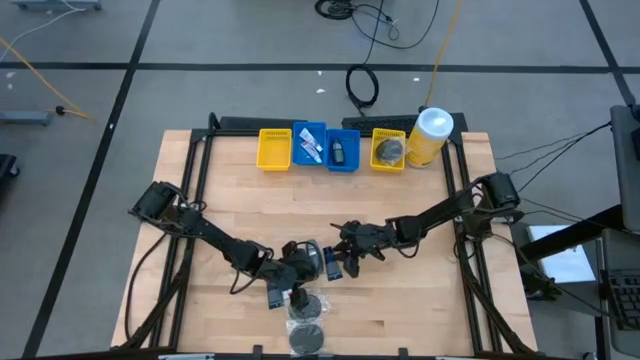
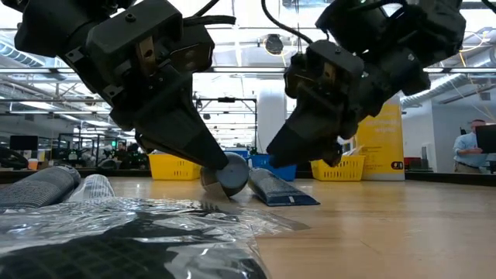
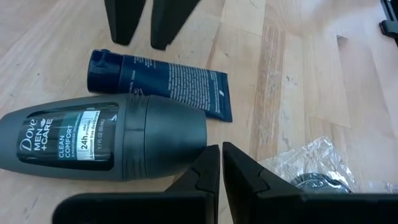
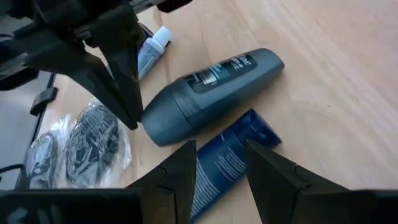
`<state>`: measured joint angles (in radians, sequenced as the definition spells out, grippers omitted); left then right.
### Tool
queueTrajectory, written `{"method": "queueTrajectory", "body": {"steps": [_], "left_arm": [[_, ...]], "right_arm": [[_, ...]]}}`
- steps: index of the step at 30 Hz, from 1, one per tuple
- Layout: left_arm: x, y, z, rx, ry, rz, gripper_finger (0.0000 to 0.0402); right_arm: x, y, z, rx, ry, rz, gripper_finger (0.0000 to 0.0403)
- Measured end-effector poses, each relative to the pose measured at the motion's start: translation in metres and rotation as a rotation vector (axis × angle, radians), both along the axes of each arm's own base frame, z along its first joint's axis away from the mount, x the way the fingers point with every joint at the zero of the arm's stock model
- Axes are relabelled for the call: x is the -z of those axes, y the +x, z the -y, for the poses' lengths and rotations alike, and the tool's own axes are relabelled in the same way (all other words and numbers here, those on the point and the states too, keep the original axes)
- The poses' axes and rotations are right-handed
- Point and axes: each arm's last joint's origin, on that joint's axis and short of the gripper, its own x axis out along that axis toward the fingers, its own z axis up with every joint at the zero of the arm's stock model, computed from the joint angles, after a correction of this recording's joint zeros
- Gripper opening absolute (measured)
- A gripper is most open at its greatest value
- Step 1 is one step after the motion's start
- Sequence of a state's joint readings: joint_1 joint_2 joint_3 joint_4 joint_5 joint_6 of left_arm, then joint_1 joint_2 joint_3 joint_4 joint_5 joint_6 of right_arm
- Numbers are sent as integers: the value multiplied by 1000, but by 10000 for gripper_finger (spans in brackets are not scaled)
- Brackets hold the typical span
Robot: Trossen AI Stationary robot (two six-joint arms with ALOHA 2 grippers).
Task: Pick & Place Travel size toiletries
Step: Put the blue shave cream into the left yellow bin
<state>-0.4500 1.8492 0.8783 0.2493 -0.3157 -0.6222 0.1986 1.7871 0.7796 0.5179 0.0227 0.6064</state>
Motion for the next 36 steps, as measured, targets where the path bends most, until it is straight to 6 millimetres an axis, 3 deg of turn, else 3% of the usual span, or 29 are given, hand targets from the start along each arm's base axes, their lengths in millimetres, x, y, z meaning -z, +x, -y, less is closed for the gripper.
{"method": "queueTrajectory", "body": {"steps": [11,23,31,36], "left_arm": [[1,-1,0,-8,-4,-13,19],[4,-3,-1,-22,-5,-46,19],[22,-1,-2,-42,-13,-89,19],[22,0,-3,-38,-27,-91,19]], "right_arm": [[8,29,-6,14,2,-83,126],[-11,57,-14,-10,-32,-149,126],[-9,54,-14,-35,-40,-202,126],[-6,51,-12,-17,-82,-241,126]]}}
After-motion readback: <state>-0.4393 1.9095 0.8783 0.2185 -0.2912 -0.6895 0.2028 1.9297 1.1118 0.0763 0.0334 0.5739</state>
